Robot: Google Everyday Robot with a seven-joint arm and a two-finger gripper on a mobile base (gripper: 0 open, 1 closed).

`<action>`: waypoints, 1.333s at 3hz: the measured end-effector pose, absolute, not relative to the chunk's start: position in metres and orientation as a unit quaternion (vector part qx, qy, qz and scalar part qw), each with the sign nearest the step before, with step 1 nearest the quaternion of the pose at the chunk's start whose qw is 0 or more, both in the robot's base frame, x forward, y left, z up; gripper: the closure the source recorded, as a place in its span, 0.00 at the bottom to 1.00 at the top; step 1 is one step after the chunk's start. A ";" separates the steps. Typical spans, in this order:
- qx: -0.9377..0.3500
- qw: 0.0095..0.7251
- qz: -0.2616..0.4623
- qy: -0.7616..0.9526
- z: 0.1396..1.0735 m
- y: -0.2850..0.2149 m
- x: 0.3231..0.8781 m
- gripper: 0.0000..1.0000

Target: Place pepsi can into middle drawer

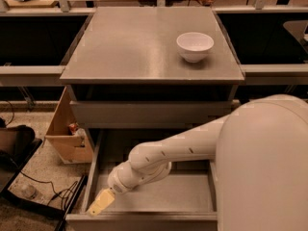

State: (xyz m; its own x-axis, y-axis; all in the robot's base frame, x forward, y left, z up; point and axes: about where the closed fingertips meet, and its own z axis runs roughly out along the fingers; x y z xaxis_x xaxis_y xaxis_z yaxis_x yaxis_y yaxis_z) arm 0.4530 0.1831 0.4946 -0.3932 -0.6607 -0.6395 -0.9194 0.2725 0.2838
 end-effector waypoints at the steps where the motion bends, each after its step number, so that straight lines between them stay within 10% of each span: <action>1: -0.466 0.191 0.261 0.824 0.512 0.177 0.441 0.00; 4: -0.366 0.221 0.201 0.881 0.536 0.085 0.458 0.00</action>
Offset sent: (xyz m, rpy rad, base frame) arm -0.0124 -0.0011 0.0151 -0.1002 0.0095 -0.1150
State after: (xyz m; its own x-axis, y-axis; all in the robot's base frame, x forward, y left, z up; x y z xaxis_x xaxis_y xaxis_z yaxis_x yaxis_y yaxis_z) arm 0.4580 0.0852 0.5364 -0.6342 -0.5570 -0.5362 -0.7343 0.6511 0.1920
